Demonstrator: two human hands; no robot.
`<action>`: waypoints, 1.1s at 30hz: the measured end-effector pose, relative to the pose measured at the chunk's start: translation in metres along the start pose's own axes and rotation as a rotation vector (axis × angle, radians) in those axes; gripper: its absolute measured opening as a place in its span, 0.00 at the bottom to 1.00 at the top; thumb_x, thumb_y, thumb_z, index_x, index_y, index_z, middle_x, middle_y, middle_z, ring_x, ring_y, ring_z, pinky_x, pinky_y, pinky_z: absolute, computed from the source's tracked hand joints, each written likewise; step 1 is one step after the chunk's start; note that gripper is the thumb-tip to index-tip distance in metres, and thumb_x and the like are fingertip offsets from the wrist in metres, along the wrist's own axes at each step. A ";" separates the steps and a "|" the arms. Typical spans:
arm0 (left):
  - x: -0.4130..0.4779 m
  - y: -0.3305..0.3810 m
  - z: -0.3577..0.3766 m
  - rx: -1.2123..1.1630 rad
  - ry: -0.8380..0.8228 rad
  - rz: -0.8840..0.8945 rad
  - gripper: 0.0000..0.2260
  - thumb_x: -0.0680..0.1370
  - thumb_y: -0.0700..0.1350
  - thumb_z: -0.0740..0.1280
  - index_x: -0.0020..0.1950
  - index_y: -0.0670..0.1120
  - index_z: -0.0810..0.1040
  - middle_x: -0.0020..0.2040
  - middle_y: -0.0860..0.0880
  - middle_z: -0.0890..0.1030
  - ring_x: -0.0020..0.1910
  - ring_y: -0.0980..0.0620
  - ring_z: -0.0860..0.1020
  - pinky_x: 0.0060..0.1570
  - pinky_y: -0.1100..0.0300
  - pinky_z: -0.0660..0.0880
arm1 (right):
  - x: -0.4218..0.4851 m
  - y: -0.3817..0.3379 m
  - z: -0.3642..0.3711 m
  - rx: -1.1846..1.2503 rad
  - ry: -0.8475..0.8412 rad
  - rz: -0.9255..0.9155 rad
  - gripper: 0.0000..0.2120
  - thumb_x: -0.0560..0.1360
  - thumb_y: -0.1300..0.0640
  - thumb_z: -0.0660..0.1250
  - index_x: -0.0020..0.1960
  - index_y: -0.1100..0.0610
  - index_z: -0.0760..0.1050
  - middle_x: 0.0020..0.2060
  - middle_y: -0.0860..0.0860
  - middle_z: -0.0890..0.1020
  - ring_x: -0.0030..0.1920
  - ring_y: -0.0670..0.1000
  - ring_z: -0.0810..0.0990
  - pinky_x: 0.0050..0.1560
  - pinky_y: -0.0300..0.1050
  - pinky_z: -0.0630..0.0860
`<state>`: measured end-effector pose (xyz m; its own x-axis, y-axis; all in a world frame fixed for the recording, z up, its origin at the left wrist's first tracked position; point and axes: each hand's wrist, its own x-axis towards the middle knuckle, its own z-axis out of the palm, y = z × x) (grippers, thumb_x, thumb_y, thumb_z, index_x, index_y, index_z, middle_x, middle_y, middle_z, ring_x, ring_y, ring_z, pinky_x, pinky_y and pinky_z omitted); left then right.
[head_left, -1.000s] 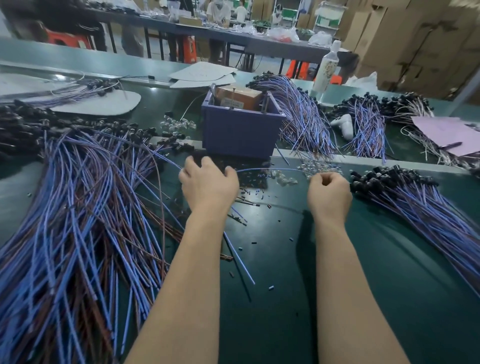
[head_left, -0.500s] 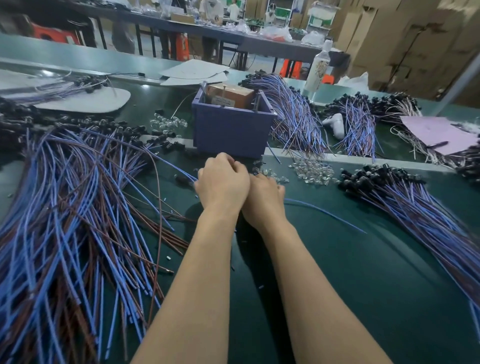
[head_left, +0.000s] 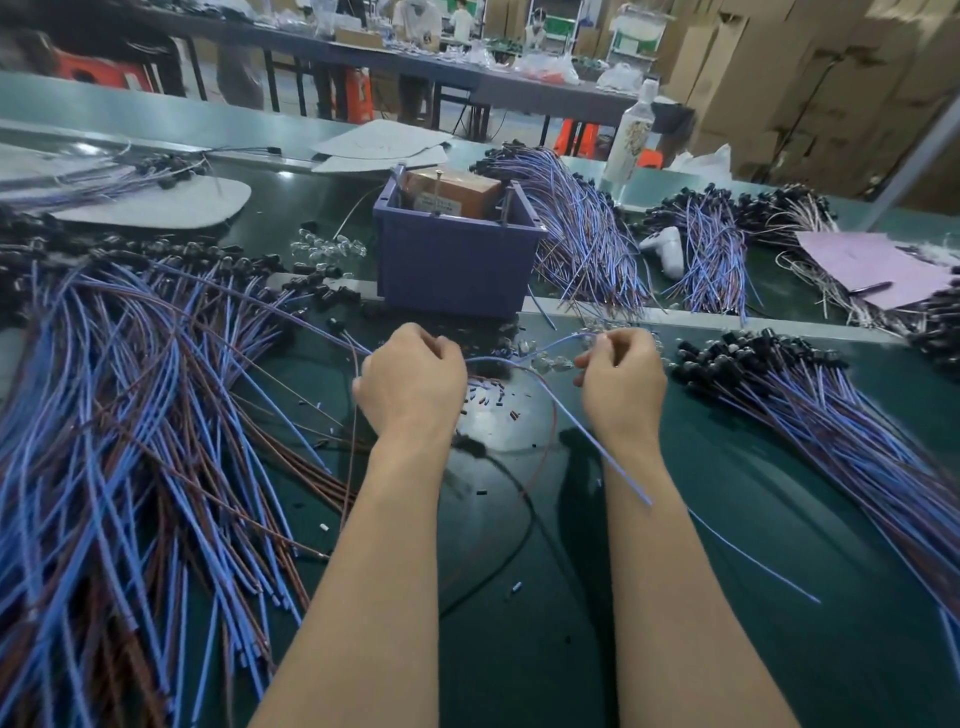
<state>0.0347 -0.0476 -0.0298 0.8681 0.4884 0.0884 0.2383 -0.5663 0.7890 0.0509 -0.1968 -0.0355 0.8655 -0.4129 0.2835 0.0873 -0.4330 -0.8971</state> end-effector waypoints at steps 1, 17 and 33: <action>0.000 -0.001 -0.001 -0.030 0.027 0.011 0.07 0.79 0.50 0.60 0.46 0.49 0.74 0.49 0.46 0.81 0.55 0.41 0.75 0.58 0.50 0.71 | 0.002 0.001 -0.001 -0.005 -0.005 0.015 0.03 0.79 0.61 0.58 0.47 0.57 0.70 0.38 0.53 0.80 0.44 0.60 0.81 0.52 0.55 0.76; -0.003 0.003 0.006 -0.056 0.137 0.257 0.11 0.80 0.51 0.61 0.50 0.46 0.78 0.50 0.46 0.76 0.50 0.43 0.75 0.50 0.53 0.70 | 0.005 -0.015 -0.017 1.036 -0.282 0.313 0.11 0.78 0.65 0.54 0.38 0.57 0.67 0.23 0.47 0.70 0.25 0.46 0.69 0.26 0.35 0.66; -0.009 0.017 0.003 -0.773 -0.280 -0.109 0.09 0.77 0.37 0.66 0.53 0.44 0.69 0.43 0.48 0.74 0.36 0.52 0.77 0.33 0.66 0.78 | 0.002 -0.009 -0.016 0.173 -0.264 0.246 0.10 0.75 0.62 0.59 0.35 0.56 0.71 0.29 0.48 0.77 0.33 0.49 0.77 0.40 0.43 0.70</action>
<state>0.0324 -0.0636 -0.0190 0.9581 0.2729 -0.0869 0.0497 0.1404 0.9888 0.0442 -0.2069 -0.0215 0.9659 -0.2577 -0.0238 -0.0764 -0.1963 -0.9776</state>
